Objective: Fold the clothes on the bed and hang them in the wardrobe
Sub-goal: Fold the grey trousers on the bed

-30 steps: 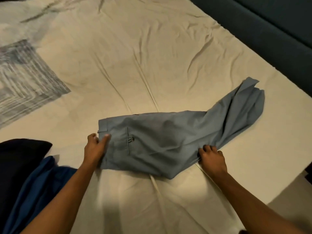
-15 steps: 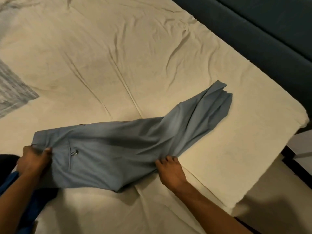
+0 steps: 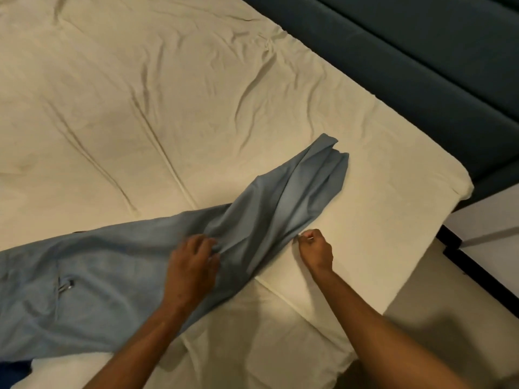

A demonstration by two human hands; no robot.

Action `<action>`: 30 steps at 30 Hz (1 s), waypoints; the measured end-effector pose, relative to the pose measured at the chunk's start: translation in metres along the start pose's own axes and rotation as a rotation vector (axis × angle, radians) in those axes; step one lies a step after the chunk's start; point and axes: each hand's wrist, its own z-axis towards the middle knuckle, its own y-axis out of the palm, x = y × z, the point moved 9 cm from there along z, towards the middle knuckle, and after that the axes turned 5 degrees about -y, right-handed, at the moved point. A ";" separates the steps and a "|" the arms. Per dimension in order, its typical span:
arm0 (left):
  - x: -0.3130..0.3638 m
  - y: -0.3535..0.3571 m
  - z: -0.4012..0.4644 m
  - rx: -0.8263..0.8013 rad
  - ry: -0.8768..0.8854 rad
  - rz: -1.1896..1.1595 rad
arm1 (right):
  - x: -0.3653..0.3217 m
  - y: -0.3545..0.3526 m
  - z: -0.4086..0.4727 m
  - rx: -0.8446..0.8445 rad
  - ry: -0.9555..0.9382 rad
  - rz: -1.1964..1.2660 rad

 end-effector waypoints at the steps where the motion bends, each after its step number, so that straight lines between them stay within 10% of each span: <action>1: 0.023 0.015 0.007 -0.032 0.064 -0.018 | 0.006 -0.005 0.014 0.020 0.037 0.050; 23: 0.214 0.174 0.206 -0.211 0.175 -0.144 | -0.005 -0.108 0.222 0.382 0.042 0.327; 30: 0.222 0.199 0.218 -0.259 0.131 -0.154 | 0.085 -0.123 0.201 0.451 0.384 0.408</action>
